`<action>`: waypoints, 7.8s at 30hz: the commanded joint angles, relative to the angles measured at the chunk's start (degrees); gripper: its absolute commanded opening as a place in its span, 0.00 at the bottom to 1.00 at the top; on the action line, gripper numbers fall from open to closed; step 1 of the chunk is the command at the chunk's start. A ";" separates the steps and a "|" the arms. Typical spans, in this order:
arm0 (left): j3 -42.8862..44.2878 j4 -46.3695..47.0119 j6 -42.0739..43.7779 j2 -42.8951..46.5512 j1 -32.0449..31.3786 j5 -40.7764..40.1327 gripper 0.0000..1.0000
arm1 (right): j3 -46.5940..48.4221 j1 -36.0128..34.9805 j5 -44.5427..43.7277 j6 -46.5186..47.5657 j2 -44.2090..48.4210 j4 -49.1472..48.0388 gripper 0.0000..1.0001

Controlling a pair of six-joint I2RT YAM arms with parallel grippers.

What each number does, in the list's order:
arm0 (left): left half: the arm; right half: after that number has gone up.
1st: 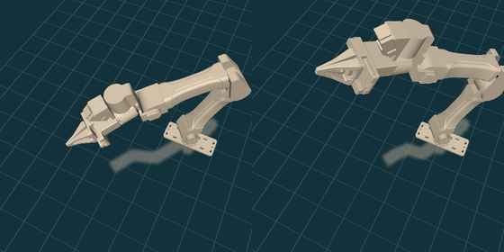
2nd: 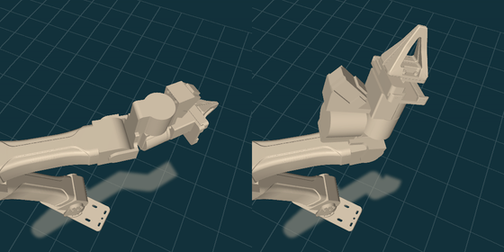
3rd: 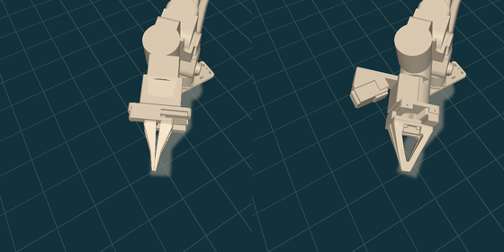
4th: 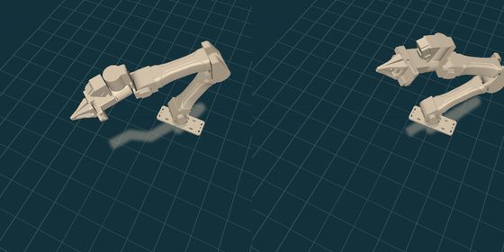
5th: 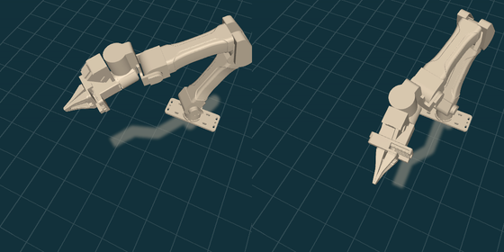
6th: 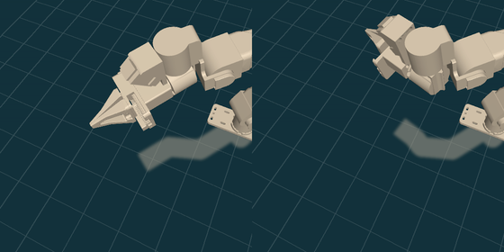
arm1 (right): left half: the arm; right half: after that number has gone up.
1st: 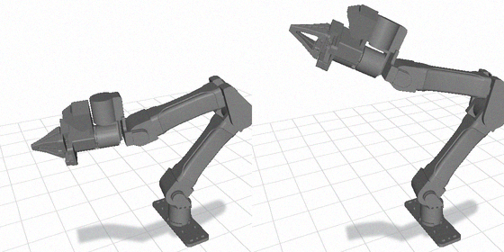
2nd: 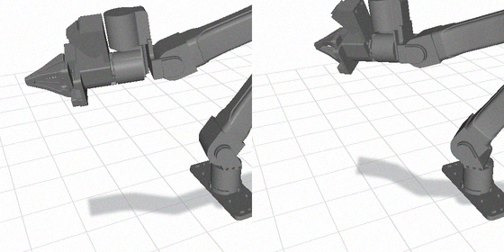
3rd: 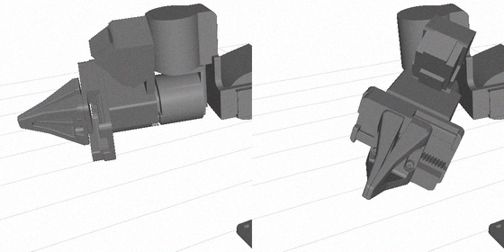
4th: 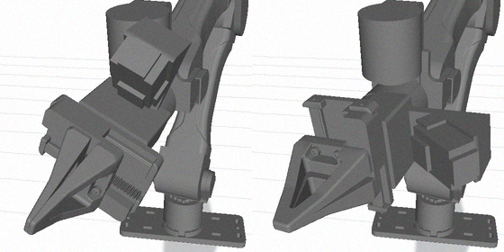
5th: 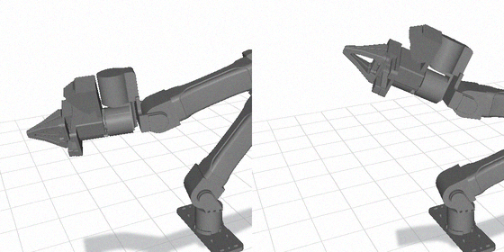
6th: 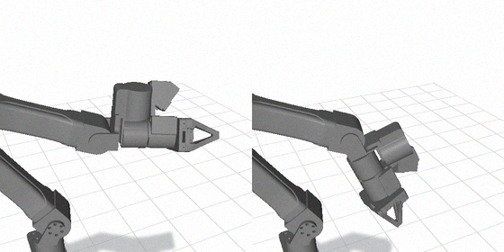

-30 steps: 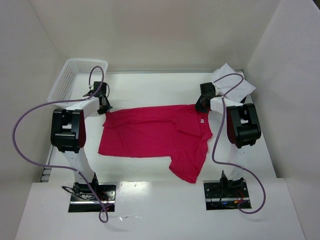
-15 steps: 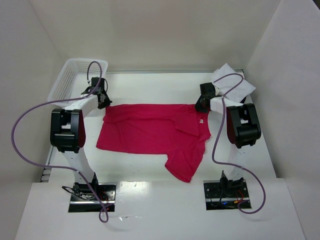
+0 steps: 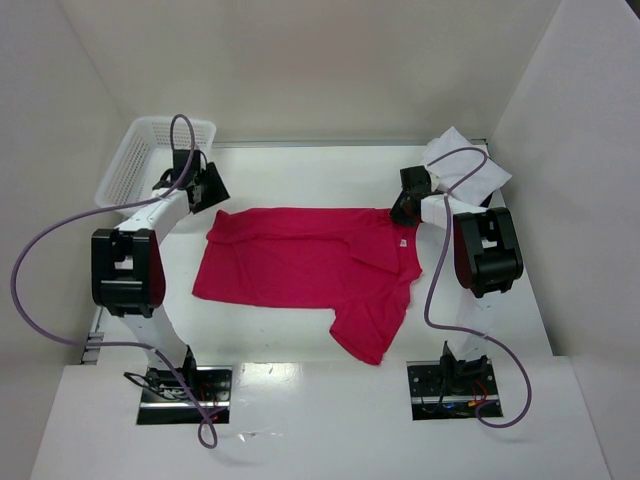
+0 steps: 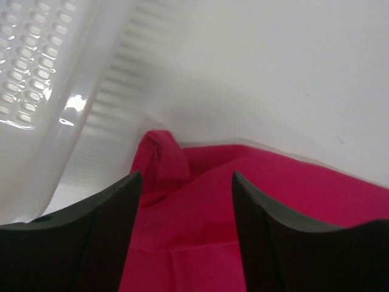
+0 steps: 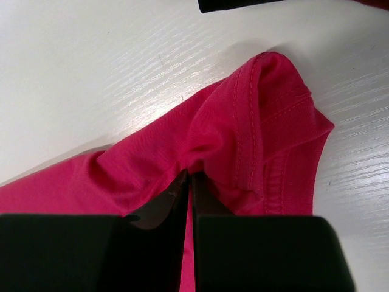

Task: Fold and stack the t-shirts
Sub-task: Fold the flattened tshirt in 1/3 of the way, then grap the side of the flattened tshirt closest away from the robot with both arms, then fold the other side of the tshirt into a rectangle

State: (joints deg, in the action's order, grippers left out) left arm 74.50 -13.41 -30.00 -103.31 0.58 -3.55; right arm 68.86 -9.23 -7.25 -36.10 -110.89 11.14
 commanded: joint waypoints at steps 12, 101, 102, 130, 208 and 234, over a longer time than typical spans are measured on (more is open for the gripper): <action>-2.52 1.72 1.97 -3.64 -6.56 8.74 0.00 | 1.89 -0.08 0.92 2.08 1.56 0.90 0.04; -35.56 1.90 -20.54 34.42 3.02 -3.92 0.99 | -38.53 -30.23 0.74 -26.66 53.14 14.16 0.90; -35.56 1.90 -20.54 33.70 3.02 -3.92 0.99 | -38.54 -30.23 0.74 -27.18 53.15 15.48 0.89; -33.89 -0.74 -15.88 23.16 3.02 -5.24 0.91 | -36.25 -37.17 -0.31 -27.71 41.72 16.82 0.50; 4.42 3.65 -13.51 -5.76 2.32 -14.03 0.00 | 22.71 -6.85 -2.07 -2.93 0.33 6.17 0.04; 10.32 5.49 -11.14 -9.73 2.85 -9.03 0.55 | 38.72 -5.18 0.49 4.45 -14.28 9.69 0.71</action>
State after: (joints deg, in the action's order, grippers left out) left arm 83.22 -9.08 -42.94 -114.30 2.20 -12.60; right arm 103.63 -14.72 -6.39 -34.39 -127.04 20.29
